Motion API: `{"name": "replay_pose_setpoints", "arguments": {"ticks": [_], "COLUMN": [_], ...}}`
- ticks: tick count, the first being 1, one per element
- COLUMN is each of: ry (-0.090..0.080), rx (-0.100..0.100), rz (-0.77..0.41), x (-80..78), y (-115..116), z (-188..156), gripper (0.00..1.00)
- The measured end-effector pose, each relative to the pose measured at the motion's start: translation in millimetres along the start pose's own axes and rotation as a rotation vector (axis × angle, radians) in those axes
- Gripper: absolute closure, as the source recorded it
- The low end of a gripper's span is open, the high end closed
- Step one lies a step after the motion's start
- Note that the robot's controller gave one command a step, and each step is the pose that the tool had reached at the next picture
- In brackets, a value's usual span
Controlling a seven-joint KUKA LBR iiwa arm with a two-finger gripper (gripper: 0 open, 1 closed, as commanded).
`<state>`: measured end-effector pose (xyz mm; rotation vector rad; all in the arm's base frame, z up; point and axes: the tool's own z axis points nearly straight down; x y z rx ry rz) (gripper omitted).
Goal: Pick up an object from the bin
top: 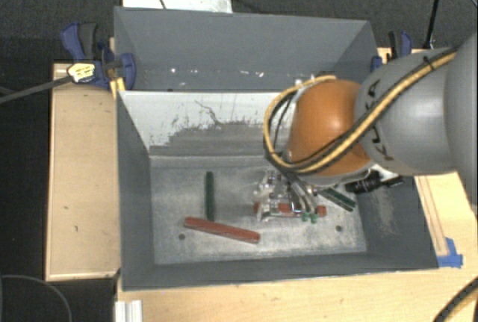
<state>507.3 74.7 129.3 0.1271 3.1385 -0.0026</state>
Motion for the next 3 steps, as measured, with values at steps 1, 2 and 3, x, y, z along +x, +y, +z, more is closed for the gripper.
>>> {"name": "replay_pose_setpoints", "arguments": {"ticks": [1,2,3], "ry": [0.0,0.004,-0.004], "rx": [-0.004,-0.001,-0.003], "rz": [-0.016,-0.035,-0.011], "x": [7.3,-0.1,10.8], "y": [7.3,2.1,2.3], "z": [-6.4,-54.2,-85.2], "gripper": [1.0,1.0,1.0]}}
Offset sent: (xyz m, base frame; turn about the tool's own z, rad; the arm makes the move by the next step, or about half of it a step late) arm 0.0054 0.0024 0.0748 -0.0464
